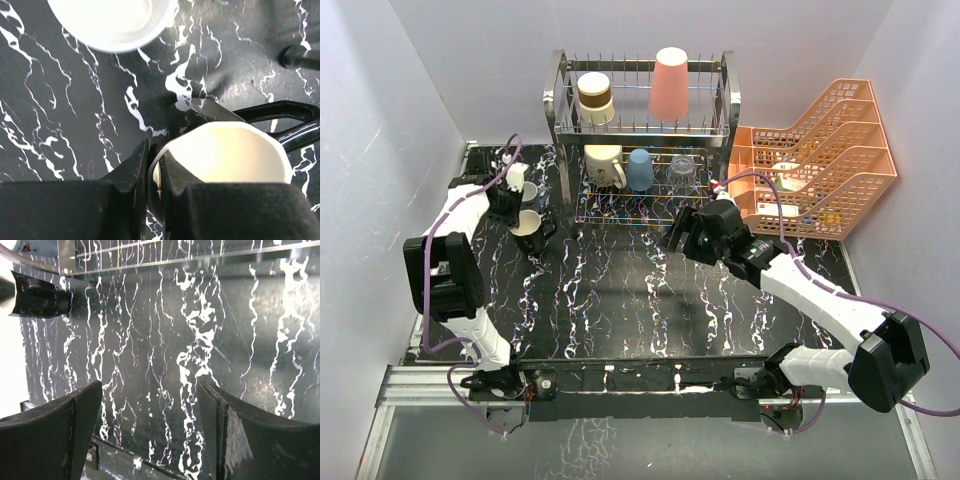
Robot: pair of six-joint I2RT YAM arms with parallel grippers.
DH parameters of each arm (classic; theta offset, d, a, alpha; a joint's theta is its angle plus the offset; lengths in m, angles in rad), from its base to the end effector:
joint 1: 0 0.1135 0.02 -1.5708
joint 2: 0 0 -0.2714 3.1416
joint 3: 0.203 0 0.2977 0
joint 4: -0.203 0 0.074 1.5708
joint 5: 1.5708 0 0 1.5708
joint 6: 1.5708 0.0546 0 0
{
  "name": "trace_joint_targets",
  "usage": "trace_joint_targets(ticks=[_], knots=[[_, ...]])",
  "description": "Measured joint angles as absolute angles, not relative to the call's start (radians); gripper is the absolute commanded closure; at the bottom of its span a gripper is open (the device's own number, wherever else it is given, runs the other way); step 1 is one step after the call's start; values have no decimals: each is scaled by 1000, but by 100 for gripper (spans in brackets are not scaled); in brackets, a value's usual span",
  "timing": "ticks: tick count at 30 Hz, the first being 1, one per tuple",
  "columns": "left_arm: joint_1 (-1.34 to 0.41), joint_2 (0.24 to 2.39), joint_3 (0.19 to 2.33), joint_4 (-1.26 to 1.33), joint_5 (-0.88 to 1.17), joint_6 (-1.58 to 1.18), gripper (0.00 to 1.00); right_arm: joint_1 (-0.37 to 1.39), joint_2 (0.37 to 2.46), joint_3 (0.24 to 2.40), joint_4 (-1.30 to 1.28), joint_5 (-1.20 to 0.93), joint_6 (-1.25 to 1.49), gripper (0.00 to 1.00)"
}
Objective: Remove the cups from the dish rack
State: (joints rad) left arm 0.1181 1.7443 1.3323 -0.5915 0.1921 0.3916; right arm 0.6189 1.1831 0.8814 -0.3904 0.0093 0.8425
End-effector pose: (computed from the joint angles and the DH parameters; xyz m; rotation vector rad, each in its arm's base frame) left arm 0.4249 0.0399 0.2114 0.4179 2.5123 -0.0503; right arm 0.2550 0.1810 0.2534 0.2706 2.3638 0.7380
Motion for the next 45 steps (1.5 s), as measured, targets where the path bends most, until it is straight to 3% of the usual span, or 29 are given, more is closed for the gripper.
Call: trace_joint_targets(ticks=[5,7,14,20,27,35,45], knots=[[123,1804,1399,-580,203,392,100,619,1270,972,-389,78,758,16],[125,1811,1409,-577,210,392,91,619,1338,1030,-374,106,708,15],[131,1810,1428,-585,263,382,45,619,1646,1269,-307,187,559,15],[154,1801,1506,-646,332,374,25,624,1805,1367,-182,221,444,16],[196,1769,1578,-737,403,379,18,628,1944,1464,-76,244,370,18],[205,1737,1578,-798,485,379,17,637,1932,1271,82,354,360,18],[205,1735,1591,-820,540,381,9,604,1900,1207,154,515,337,5]])
